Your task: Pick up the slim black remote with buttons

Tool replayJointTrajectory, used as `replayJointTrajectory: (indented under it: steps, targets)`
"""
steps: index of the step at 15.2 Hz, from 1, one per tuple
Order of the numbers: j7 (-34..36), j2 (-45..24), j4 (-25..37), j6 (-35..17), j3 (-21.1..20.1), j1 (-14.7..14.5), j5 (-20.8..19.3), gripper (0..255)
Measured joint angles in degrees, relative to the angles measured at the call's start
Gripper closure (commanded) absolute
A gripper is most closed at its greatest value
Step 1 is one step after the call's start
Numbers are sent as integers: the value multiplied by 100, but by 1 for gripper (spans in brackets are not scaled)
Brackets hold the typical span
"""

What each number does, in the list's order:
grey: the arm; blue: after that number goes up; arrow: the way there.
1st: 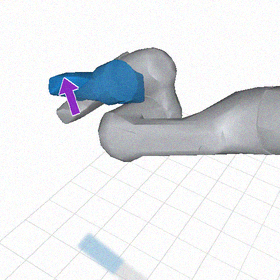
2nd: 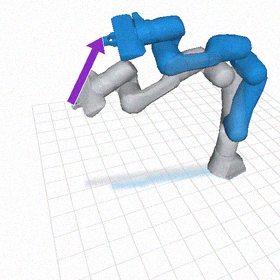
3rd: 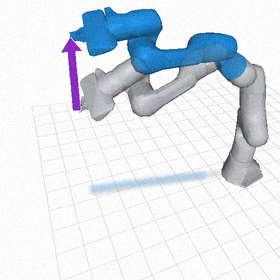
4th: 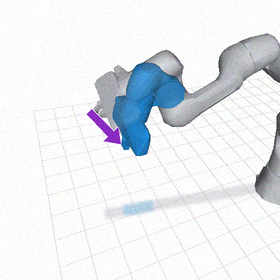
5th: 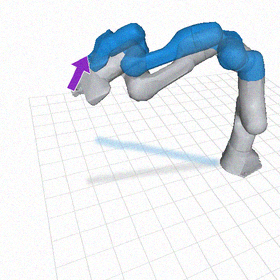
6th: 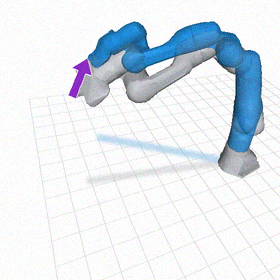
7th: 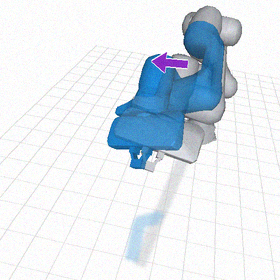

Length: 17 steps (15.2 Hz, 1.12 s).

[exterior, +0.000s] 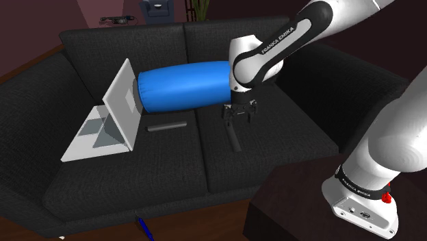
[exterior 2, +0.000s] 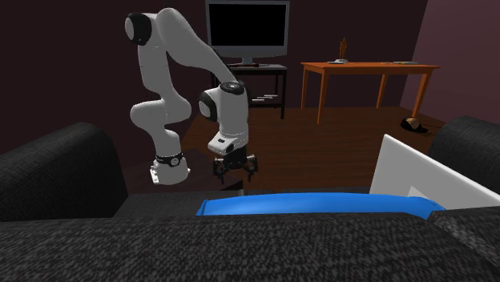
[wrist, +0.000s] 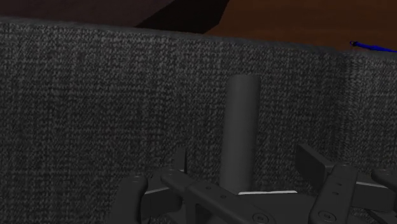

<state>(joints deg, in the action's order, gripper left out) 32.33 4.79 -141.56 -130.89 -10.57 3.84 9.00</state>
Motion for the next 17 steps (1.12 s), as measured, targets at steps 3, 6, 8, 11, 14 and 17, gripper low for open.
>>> replayJointTrajectory:
  steps: [3, 6, 8, 11, 14, 17]
  targets:
    - [269, -683, 170, -514, -18, -6, 158, 0]
    - [336, -972, 225, -753, -16, -8, 207, 0]
    - [337, -1122, 212, -916, -18, -15, 212, 0]
    - [306, -1367, 190, -1180, -10, -15, 204, 0]
    - [307, -1445, 207, -1239, -3, -16, 195, 255]
    - [305, -1435, 212, -1195, 6, -8, 191, 255]
